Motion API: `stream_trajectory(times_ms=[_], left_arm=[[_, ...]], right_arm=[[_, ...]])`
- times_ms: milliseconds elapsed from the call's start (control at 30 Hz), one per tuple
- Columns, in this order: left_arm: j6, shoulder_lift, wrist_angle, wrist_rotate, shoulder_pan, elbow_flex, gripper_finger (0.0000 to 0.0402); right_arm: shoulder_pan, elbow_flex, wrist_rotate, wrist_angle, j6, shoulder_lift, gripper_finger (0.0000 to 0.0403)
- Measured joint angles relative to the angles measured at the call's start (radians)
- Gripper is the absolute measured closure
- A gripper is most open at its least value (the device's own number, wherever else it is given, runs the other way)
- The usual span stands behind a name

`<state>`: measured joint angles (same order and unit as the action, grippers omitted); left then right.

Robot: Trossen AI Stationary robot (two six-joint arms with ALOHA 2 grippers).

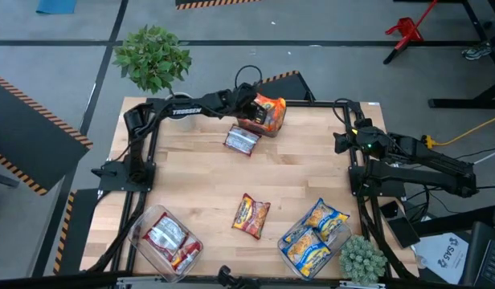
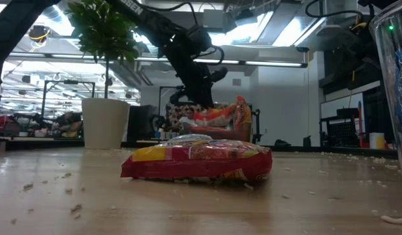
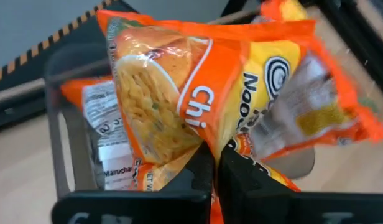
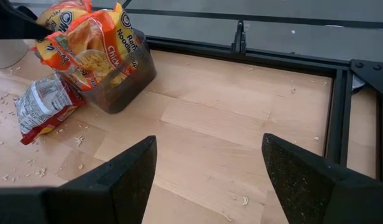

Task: Sort Maruchan noodles
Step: Put the orange noodle pack into the black bin

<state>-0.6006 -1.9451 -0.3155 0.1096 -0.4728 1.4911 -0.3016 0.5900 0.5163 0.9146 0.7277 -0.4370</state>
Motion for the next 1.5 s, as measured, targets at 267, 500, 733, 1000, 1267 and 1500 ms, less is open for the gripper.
stream_trajectory(times_ms=[267, 500, 733, 1000, 1267, 1500], left_arm=[[0.018, -0.016, 0.055, -0.005, 0.017, 0.000, 0.0331], [0.004, 0.003, 0.060, -0.020, -0.008, 0.000, 0.0287], [0.009, 0.037, 0.134, -0.044, -0.006, -0.001, 0.0291], [0.038, 0.017, 0.191, 0.018, 0.016, 0.000, 0.0356], [0.054, -0.069, 0.191, 0.030, 0.018, -0.002, 0.0394], [0.069, -0.094, 0.195, 0.031, 0.008, 0.000, 0.0396]], right_arm=[[0.000, 0.000, -0.011, 0.000, 0.000, 0.000, 0.0123], [0.000, 0.000, -0.013, 0.000, 0.000, 0.000, 0.0123], [0.000, 0.000, -0.014, 0.001, 0.000, 0.000, 0.0123], [0.000, 0.000, -0.013, 0.002, 0.000, 0.000, 0.0123], [0.000, 0.000, -0.012, 0.002, 0.000, 0.000, 0.0123], [0.000, 0.000, -0.012, 0.002, -0.001, 0.000, 0.0123]])
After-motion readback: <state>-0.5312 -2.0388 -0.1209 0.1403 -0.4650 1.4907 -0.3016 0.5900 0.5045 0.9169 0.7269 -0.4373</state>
